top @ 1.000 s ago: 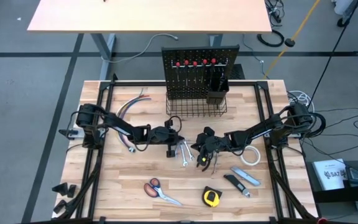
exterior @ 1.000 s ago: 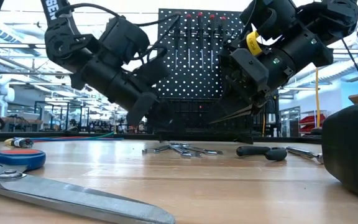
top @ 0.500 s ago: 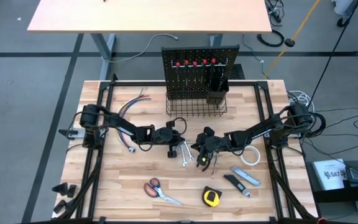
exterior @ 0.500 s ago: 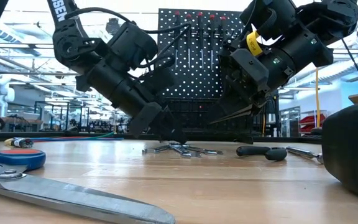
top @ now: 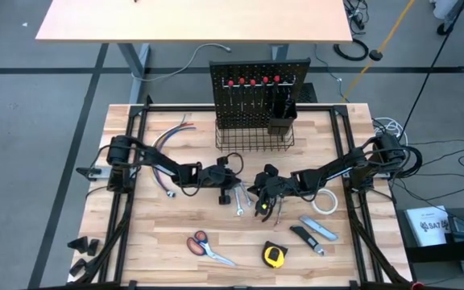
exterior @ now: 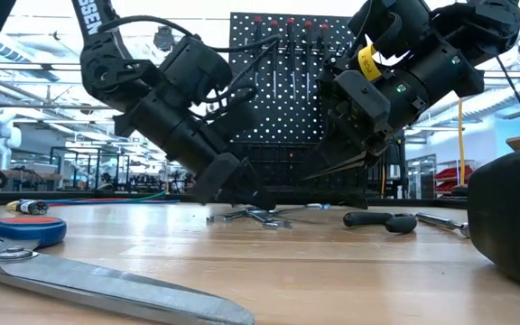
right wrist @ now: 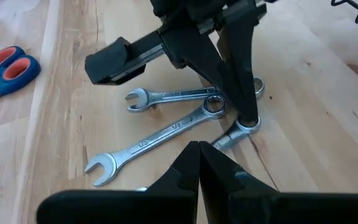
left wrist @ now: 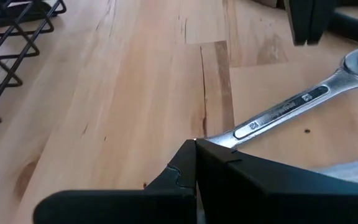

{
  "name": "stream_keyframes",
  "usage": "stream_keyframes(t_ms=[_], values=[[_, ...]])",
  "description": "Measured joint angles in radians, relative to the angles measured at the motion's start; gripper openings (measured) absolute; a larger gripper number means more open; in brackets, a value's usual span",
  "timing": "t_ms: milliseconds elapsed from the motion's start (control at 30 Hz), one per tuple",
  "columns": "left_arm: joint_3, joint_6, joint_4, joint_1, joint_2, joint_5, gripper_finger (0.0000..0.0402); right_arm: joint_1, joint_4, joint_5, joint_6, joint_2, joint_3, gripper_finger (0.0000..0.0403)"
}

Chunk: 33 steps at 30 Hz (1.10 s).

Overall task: Hang tools onto peg board
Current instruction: Put the wrench into the black bin on the pegboard

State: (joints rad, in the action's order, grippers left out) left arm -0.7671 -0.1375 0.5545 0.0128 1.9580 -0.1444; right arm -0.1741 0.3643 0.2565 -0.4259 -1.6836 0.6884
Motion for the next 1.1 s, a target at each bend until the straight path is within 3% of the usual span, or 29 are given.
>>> stream_keyframes(t_ms=[200, 300, 533, 767, 1100], values=[[-0.039, 0.000, -0.054, -0.001, 0.015, 0.025, 0.0001, 0.000, -0.013, -0.004, 0.014, 0.000, 0.000, 0.0000], [-0.044, 0.000, -0.078, -0.001, 0.016, 0.031, 0.0001, -0.002, -0.081, -0.047, 0.123, 0.000, 0.000, 0.0003], [-0.042, 0.000, -0.079, -0.001, 0.017, 0.036, 0.0001, -0.024, -0.202, -0.016, 0.342, 0.000, 0.000, 0.0031], [-0.041, 0.000, -0.079, -0.001, 0.019, 0.043, 0.0001, -0.067, -0.220, -0.022, 0.564, 0.000, 0.000, 0.0079], [-0.040, 0.001, -0.079, -0.001, 0.019, 0.064, 0.0001, -0.097, -0.209, 0.026, 0.610, 0.000, -0.005, 0.0166]])
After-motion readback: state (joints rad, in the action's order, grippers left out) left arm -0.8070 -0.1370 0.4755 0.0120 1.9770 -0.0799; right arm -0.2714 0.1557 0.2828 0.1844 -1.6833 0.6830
